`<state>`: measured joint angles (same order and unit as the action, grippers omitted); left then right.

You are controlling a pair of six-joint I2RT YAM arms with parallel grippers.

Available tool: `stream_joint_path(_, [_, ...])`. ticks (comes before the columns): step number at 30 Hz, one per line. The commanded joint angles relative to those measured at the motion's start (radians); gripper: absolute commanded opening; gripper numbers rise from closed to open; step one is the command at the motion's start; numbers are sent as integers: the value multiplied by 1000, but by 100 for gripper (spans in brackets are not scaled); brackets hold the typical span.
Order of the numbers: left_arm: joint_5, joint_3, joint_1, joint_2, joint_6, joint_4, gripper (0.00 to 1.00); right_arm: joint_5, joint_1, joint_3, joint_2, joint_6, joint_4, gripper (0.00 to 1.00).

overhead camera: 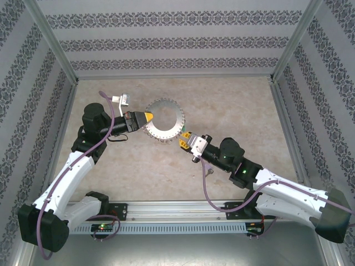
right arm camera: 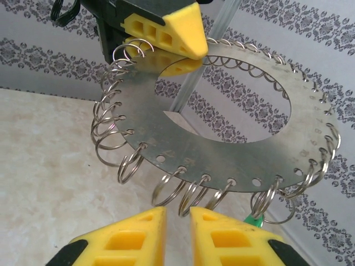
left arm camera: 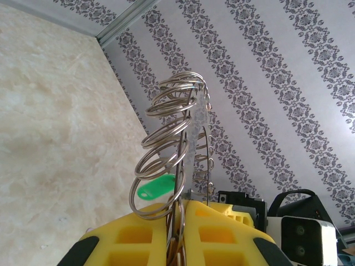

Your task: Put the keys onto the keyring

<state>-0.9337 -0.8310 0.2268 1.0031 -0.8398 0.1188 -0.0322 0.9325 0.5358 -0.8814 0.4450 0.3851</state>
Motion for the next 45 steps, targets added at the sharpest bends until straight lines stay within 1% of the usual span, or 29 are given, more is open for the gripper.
stream_joint_path(1, [-8, -10, -11, -29, -15, 38, 0, -7, 8, 16, -8, -6, 15, 20])
stream_joint_path(10, [-9, -19, -11, -33, -5, 20, 0, 23, 8, 41, -49, 35, 54, 20])
stream_joint_path(19, [-11, -22, -12, -34, 0, 8, 0, 58, 8, 38, -41, 64, 63, 21])
stream_joint_path(33, [-14, -18, -11, -39, 1, 8, 0, 64, 8, 41, -46, 47, 119, 20])
stream_joint_path(41, [-15, -21, -11, -40, -4, 10, 0, 68, 8, 47, -65, 44, 117, 17])
stream_joint_path(45, [-13, -21, -11, -41, -9, 19, 0, 74, 8, 42, -68, 44, 116, 18])
